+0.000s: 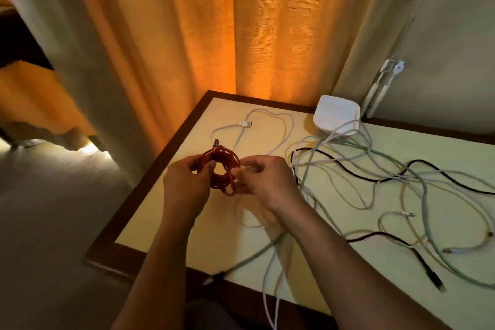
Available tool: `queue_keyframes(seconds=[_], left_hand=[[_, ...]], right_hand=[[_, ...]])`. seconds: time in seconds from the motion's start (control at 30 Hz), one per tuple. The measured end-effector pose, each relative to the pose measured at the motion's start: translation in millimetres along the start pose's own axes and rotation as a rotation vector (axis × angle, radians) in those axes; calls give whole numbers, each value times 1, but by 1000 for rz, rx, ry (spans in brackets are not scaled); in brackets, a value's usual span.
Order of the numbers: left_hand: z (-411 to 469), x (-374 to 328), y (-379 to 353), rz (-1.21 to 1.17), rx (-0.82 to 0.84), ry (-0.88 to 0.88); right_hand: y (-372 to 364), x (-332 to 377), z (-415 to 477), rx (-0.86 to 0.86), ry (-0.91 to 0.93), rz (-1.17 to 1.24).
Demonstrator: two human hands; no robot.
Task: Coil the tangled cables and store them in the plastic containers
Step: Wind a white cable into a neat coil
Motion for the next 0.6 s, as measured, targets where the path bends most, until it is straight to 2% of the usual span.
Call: queue_keyframes(seconds=[0.07, 0.2, 0.3, 0.4, 0.6], left_hand=[[7, 16, 11, 61, -26, 24], [18, 49, 17, 255, -24, 88], [22, 63, 15, 323, 13, 105], [22, 62, 10, 267, 27, 62], [13, 47, 10, 131, 12, 104]], right_hand=[[-20, 1, 7, 27, 4, -90], [-41, 5, 4, 21, 101, -444], [-43, 3, 3, 5, 134, -499], [-37, 2, 6, -31, 162, -523], [1, 1, 3, -103, 176, -395]])
Point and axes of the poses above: each hand's wrist, its own z-axis towards the middle knuckle, its own y-axis out of the back of the hand, x = y × z, the point moved 10 cm from there along z, towards the middle knuckle, and after that the axes turned 9 degrees about -y, right-handed, at the moved point
